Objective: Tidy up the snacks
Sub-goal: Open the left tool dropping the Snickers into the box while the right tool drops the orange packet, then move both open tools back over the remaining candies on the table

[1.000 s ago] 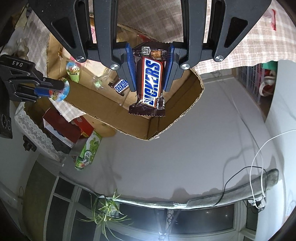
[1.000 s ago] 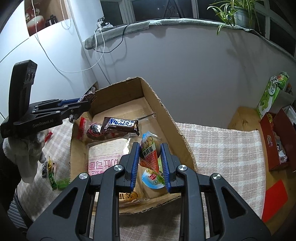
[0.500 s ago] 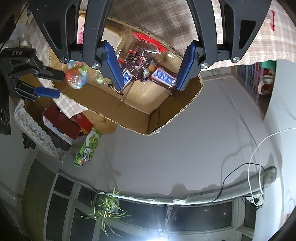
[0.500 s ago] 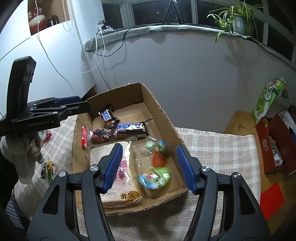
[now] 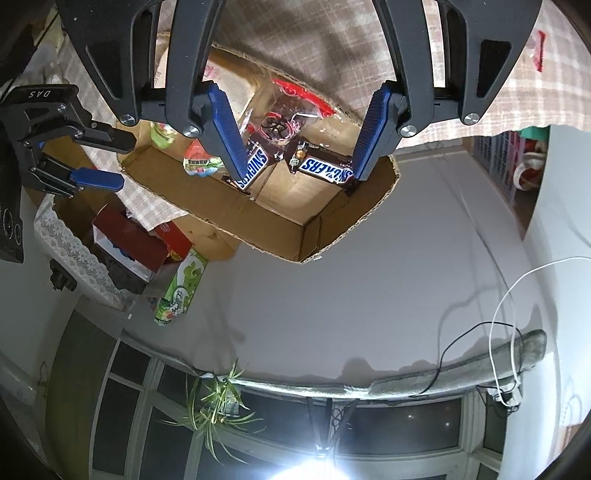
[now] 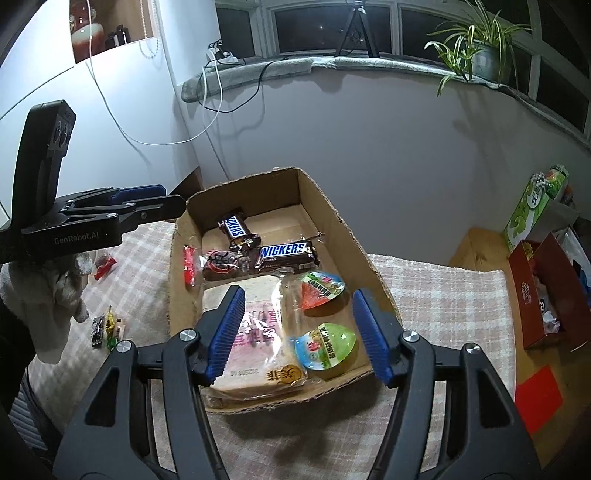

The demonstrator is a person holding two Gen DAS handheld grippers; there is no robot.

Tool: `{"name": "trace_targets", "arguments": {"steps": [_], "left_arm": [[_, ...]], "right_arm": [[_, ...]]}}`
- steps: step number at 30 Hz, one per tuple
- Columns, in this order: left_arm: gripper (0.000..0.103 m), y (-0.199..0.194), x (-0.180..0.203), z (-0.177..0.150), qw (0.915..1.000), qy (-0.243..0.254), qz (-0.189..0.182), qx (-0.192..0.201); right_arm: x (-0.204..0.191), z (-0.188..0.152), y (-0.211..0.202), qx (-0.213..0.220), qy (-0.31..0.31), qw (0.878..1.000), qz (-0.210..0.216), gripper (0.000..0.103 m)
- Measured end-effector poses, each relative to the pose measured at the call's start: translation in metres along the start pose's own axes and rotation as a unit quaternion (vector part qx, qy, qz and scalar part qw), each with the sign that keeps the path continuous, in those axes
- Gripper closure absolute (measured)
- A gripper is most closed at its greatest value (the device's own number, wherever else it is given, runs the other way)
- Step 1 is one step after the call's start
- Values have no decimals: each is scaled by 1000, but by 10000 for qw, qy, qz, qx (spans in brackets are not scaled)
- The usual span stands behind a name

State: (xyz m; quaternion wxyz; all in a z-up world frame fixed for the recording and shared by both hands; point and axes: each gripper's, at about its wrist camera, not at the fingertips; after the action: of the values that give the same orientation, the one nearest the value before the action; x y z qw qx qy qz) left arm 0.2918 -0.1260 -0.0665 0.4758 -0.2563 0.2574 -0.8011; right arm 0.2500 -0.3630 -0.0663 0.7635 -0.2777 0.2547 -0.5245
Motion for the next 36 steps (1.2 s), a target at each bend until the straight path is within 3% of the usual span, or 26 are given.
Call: {"name": "trace_targets", "arguments": {"steps": [20, 36], "left_arm": [[44, -66, -7, -17, 9995, -167, -48, 252], [44, -127, -39, -66, 9979, -500, 144, 377]], "right_arm": [[-52, -10, -40, 117, -324, 9993, 106, 40], [-107, -34, -45, -18, -557, 9973, 478, 40]]}}
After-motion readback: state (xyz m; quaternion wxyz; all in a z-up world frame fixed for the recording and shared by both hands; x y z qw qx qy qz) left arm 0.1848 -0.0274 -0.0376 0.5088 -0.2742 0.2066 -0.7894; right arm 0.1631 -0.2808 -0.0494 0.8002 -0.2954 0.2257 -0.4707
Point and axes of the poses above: each gripper's, at about its wrist camera, not at the fingertips, and y roughly the way its jaws point, x to its right, z to its top, and after that the axes turned 2 degrees about x, right-handed
